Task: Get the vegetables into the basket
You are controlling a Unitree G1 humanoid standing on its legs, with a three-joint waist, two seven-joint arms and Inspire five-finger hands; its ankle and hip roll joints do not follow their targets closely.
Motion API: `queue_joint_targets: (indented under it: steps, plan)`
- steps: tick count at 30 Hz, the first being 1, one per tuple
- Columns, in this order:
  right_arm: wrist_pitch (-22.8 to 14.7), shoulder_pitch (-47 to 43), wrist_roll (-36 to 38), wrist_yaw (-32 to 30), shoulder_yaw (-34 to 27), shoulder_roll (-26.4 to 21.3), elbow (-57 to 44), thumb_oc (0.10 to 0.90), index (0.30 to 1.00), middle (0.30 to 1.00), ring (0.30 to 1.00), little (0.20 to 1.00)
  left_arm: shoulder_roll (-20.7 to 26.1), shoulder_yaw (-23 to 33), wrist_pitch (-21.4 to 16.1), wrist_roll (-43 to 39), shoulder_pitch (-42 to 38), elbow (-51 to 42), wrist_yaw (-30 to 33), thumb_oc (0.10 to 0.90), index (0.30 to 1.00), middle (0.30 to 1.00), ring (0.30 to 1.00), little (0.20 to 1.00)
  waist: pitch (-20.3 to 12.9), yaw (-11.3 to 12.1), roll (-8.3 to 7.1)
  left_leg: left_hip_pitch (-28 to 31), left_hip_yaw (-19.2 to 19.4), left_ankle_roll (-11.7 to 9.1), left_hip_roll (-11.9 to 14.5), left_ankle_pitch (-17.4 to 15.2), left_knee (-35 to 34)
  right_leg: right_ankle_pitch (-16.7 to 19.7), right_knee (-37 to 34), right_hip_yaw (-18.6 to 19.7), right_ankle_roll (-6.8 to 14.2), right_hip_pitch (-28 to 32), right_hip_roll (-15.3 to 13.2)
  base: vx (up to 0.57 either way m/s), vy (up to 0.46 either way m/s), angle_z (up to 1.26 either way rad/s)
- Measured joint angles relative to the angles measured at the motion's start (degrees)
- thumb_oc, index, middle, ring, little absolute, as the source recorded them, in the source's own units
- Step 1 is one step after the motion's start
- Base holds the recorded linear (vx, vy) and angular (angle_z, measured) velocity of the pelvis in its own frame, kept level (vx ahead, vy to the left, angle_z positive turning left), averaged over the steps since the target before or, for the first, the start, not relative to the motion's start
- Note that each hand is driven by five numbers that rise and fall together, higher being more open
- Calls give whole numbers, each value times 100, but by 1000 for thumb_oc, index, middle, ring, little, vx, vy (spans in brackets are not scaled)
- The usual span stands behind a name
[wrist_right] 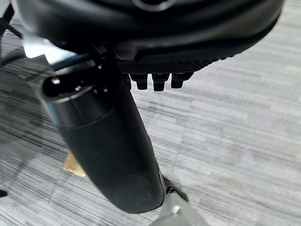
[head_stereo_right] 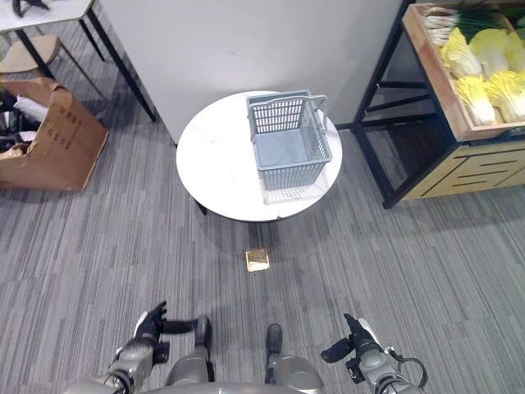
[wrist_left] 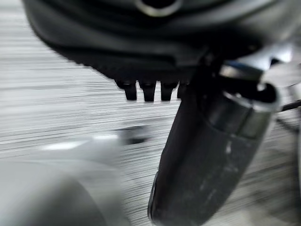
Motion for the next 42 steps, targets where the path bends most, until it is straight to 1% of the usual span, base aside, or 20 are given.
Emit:
queue_joint_targets:
  steps: [3,4,5,6,8,10,12,13,16,19,22,25,28,31,33,34,35,37,40,42]
  plan:
    - [6,310,-1,-16,-73,-44,53,900,1000,1000,1000,1000,0,-144,26,171,27,-46,-2,900,1000,1000,1000,1000,-161,-74,-31,209,32,128,-246,76,276,-87,7,8,204,215,-100,193,276,-14]
    - [6,407,-2,-29,-96,-98,48,900,1000,1000,1000,1000,0,-246,36,195,21,12,-2,900,1000,1000,1000,1000,-271,-139,8,319,109,251,-379,20,293,-80,48,32,246,237,-212,148,284,-13]
    - [43,529,-1,-22,-168,-210,50,900,1000,1000,1000,1000,-34,-274,42,231,-12,11,-22,900,1000,1000,1000,1000,-262,-230,68,654,194,595,-570,-2,-4,-157,250,89,396,235,-370,161,316,-6]
    - [93,566,-1,-23,-215,-203,46,900,1000,1000,1000,1000,-22,-273,57,270,-78,21,-22,900,1000,1000,1000,1000,-240,-248,43,737,243,688,-684,26,-60,-176,402,113,424,193,-505,147,278,-18]
    - [144,574,-3,-5,-204,-97,-29,900,1000,1000,1000,1000,105,-453,57,312,-106,20,-22,900,1000,1000,1000,1000,-231,-208,63,908,359,841,-834,-48,37,-371,1606,308,525,-261,-782,126,219,-13]
    - [88,553,-5,13,-150,-6,-88,900,1000,1000,1000,1000,201,-503,2,312,-113,14,-14,900,1000,1000,1000,1000,-244,-190,51,937,253,1020,-1012,-354,184,-638,2037,473,736,-446,-1142,97,158,13]
    - [112,425,-111,-21,-38,54,-98,900,1000,1000,1000,1000,359,-511,-7,313,-137,3,-3,900,1000,1000,1000,1000,-254,-149,-155,930,277,1167,-1303,-505,208,-507,2059,650,939,-504,-1638,85,129,17]
    - [143,354,-164,-10,-45,50,-4,900,1000,1000,1000,1000,464,-507,-1,316,-128,-7,2,900,1000,1000,1000,1000,-254,-69,-288,953,305,1238,-1467,-518,183,-171,1980,734,1092,-506,-1865,93,137,4]
    - [144,346,-176,-13,-61,46,6,900,1000,1000,1000,1000,589,-493,60,395,94,41,13,900,1000,1000,1000,1000,-249,-7,-328,1066,400,1268,-1496,-511,72,24,1666,691,1275,-340,-1863,57,99,-12]
    - [138,309,-175,-8,-61,93,-21,900,1000,1000,1000,1000,584,-495,81,423,179,33,-10,900,1000,1000,1000,1000,-187,-5,-435,1079,452,1283,-1497,-547,66,89,1609,627,1291,-329,-1848,37,119,-9]
    - [133,211,-174,-17,-58,143,-10,900,1000,1000,1000,1000,517,-494,102,441,185,43,-25,900,1000,1000,1000,1000,-125,8,-503,1224,569,1340,-1445,-611,15,205,1927,528,1275,-460,-1834,49,91,-23]
    - [127,159,-174,-28,-57,145,-63,900,1000,1000,1000,1000,518,-487,110,442,154,41,-16,900,1000,1000,1000,1000,-76,-20,-455,1438,589,1480,-1408,-744,-45,253,2610,340,1333,-858,-1948,112,-18,-25]
    - [124,166,-174,-34,-48,182,-88,900,1000,1000,1000,1000,518,-484,109,441,89,62,-10,900,1000,1000,1000,1000,-67,-42,-440,1456,527,1532,-1405,-711,-27,245,1489,362,1349,-861,-1839,131,-95,7]
    - [124,169,-172,-23,-44,240,-123,900,1000,1000,1000,1000,491,-370,120,462,43,248,-13,900,1000,1000,1000,1000,-54,-175,-422,1618,263,1367,-1405,-748,-24,625,154,443,1296,-866,-1615,186,-191,53]
    - [112,179,-173,-21,-46,243,-170,900,1000,1000,1000,1000,411,-218,122,464,177,275,-11,900,1000,1000,1000,1000,-56,-177,-433,1794,-1,1111,-1393,-1008,124,983,36,564,1152,-974,-1545,191,-361,87]
    - [108,247,-175,-8,-46,212,-163,900,1000,1000,1000,1000,327,-198,134,467,387,275,-15,900,1000,1000,1000,1000,-77,-130,-414,2071,-178,840,-1223,-1167,94,1105,36,378,930,-691,-1416,176,-437,76]
    - [116,234,-178,-15,-43,125,-130,900,1000,1000,1000,1000,223,-198,125,468,491,274,-17,900,1000,1000,1000,1000,-100,-133,-175,2089,-192,773,-969,-1185,126,955,31,241,894,-592,-1190,154,-387,66]
    - [114,230,-174,8,-53,-32,-169,900,1000,1000,1000,1000,168,-168,137,468,541,214,-30,900,1000,1000,1000,1000,-121,-84,-1,2008,-137,626,-660,-1196,384,892,32,71,575,-509,-890,51,-172,22]
    - [68,162,-173,-19,-53,-159,-268,900,1000,1000,1000,1000,167,-100,141,473,522,144,-8,900,1000,1000,1000,1000,-117,-35,-78,1779,61,474,-517,-1215,865,768,37,25,327,-380,-764,40,-83,5]
    - [55,112,-172,-35,-64,-259,-271,900,1000,1000,1000,1000,149,-110,140,529,450,52,-5,900,1000,1000,1000,1000,-125,-63,-88,1778,101,418,-473,-1183,579,676,35,-39,268,-292,-715,51,-68,13]
